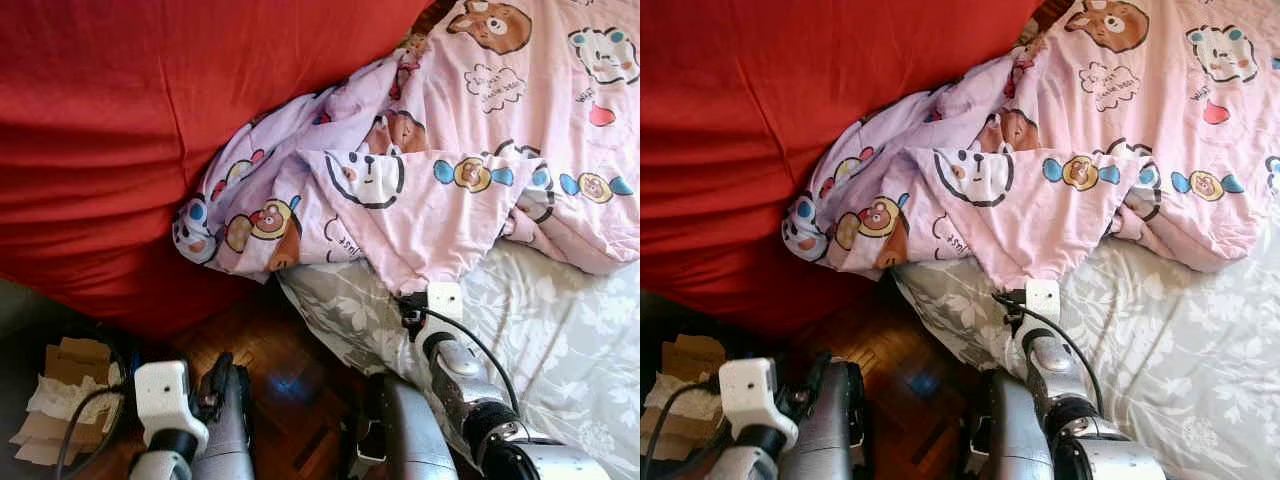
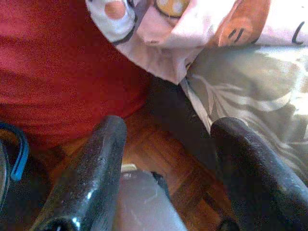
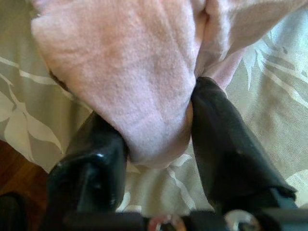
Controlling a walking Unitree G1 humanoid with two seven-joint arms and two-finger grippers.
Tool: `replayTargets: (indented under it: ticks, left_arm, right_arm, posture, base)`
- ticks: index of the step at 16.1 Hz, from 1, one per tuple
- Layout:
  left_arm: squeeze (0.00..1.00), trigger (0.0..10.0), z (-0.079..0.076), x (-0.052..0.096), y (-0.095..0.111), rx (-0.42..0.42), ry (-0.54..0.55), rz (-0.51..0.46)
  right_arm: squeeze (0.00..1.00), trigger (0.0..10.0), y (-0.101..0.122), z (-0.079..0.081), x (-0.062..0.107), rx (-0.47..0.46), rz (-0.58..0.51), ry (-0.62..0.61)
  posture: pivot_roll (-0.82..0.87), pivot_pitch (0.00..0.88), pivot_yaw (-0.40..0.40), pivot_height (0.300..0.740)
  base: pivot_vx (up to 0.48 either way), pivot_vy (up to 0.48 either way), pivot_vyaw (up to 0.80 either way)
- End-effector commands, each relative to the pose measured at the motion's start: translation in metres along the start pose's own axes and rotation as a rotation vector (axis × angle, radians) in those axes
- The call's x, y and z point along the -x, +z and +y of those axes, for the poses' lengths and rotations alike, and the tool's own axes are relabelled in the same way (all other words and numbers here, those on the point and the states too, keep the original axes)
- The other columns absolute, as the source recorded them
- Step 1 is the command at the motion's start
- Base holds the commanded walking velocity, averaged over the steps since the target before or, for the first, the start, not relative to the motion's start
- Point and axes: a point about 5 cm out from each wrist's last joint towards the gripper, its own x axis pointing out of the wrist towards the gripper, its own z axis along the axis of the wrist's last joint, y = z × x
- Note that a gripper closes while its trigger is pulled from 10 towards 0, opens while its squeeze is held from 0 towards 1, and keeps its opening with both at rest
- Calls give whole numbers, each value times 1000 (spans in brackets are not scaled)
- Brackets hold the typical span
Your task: Clean up the room
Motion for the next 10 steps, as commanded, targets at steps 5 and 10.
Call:
replayTargets:
  ticks: [5,10]
  left_arm:
    - [0,10000,4,-4,-7,-31,12,33]
    - [0,10000,8,-22,-9,-86,-7,15]
  right_arm:
    - [0,0,-26,-6,8,-4,67,-6]
    - [0,0,-37,-8,13,-97,72,-5]
  posture:
    - [186,378,-132,624]
    - [172,286,-126,624]
  base:
    - [0,0,0]
    - [0,0,0]
